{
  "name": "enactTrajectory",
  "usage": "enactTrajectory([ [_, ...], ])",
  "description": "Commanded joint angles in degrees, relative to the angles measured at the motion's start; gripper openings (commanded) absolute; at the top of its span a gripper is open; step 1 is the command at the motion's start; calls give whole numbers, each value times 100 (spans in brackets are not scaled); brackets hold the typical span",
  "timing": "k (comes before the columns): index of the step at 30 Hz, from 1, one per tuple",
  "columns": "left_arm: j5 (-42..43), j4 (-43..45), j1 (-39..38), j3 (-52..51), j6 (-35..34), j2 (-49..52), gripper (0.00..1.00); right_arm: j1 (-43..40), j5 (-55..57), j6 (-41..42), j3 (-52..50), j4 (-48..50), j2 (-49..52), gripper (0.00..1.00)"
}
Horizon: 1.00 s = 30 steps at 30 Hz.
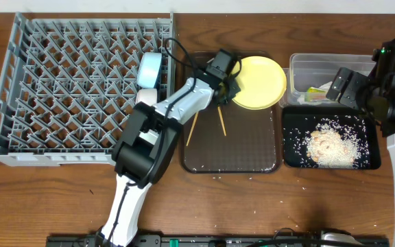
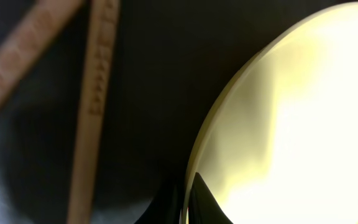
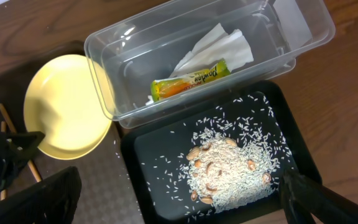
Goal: Sort waste into correct bins and load items into the dishwasher
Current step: 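Lift the yellow plate and stand it upright in the dish rack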
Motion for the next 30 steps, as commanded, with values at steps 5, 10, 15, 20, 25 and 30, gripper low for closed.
enactTrajectory([
  [5,120,-63,328,-81,391,-326,8,-46,94,79,13,-2,28,99],
  [10,116,-61,352,-81,688,-769,8,-46,94,79,13,-2,28,99],
  [15,103,-61,352,-81,1499,-1303,7,-46,94,79,13,-2,28,99],
  [20,-238,-129,391,-81,2426,-1827,8,-46,94,79,13,-2,28,99],
  [25,-1180,-240,573,-81,3403,-2341,7,-46,94,79,13,-2,28,99],
  [30,-2378,-256,885,-81,4135,-2782,8,-46,94,79,13,-2,28,99],
])
